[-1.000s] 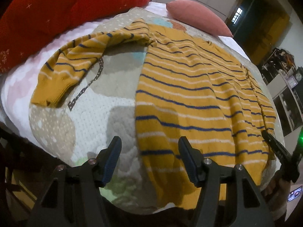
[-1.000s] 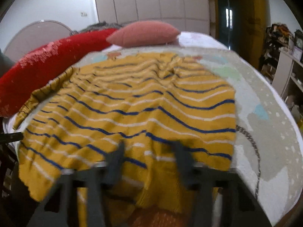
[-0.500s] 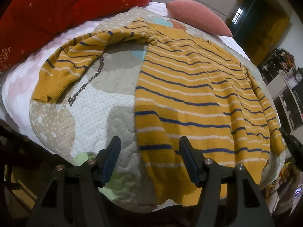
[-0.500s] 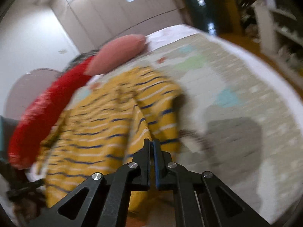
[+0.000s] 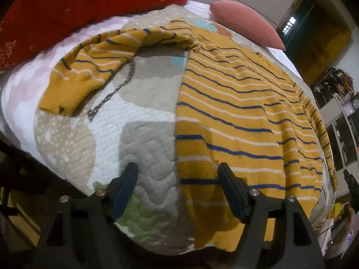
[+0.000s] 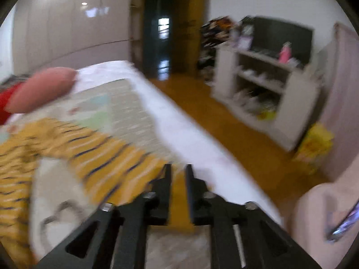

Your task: Fold small clothes

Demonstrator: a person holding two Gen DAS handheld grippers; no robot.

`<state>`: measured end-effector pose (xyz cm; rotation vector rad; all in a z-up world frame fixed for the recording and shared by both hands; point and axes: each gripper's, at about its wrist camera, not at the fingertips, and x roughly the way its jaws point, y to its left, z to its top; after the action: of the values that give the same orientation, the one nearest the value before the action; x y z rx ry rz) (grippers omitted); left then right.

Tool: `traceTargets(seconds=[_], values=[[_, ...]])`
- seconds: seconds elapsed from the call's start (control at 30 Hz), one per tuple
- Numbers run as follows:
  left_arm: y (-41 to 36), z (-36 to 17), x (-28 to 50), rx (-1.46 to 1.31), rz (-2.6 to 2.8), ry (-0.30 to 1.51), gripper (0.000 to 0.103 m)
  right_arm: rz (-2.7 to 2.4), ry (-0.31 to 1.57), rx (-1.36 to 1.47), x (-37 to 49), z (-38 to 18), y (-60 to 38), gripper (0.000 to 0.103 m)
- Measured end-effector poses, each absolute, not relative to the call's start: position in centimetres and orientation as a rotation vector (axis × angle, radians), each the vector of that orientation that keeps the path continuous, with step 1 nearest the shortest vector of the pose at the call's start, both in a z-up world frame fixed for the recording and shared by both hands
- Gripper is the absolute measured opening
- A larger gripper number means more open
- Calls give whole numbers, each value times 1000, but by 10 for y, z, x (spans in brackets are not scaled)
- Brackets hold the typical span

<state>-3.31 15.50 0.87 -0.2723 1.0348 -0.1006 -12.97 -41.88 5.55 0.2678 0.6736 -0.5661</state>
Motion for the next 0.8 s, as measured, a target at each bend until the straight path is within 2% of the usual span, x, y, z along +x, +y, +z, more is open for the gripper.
traceTargets(seconds=[0.1,0.27,0.3,0.33,0.37,0.43,0.47,0.53,0.57,0.8], values=[[149,7,-30,-289,-166,1014,89,-243,686,440,-140,46,-383,51],[133,3,-30,-265,-219,1019,90,228,795,578,-125,17,-294,53],[129,2,-31,-254,-231,1026,86,254,818,570,-121,12,-281,53],[125,2,-32,-242,-240,1032,72,261,844,547,-117,7,-267,53],[119,2,-33,-202,-232,1035,62,246,875,513,-112,0,-252,53],[117,4,-35,-131,-210,1031,24,212,881,469,-112,-5,-235,55],[121,7,-35,-137,-220,1032,11,204,881,454,-111,-4,-230,54],[139,12,-30,-240,-239,1053,8,227,897,460,-108,-1,-229,29],[150,17,-29,-278,-227,1047,8,256,906,488,-104,-1,-230,10],[177,36,-55,-250,-157,1025,9,357,934,519,-134,5,-214,9]])
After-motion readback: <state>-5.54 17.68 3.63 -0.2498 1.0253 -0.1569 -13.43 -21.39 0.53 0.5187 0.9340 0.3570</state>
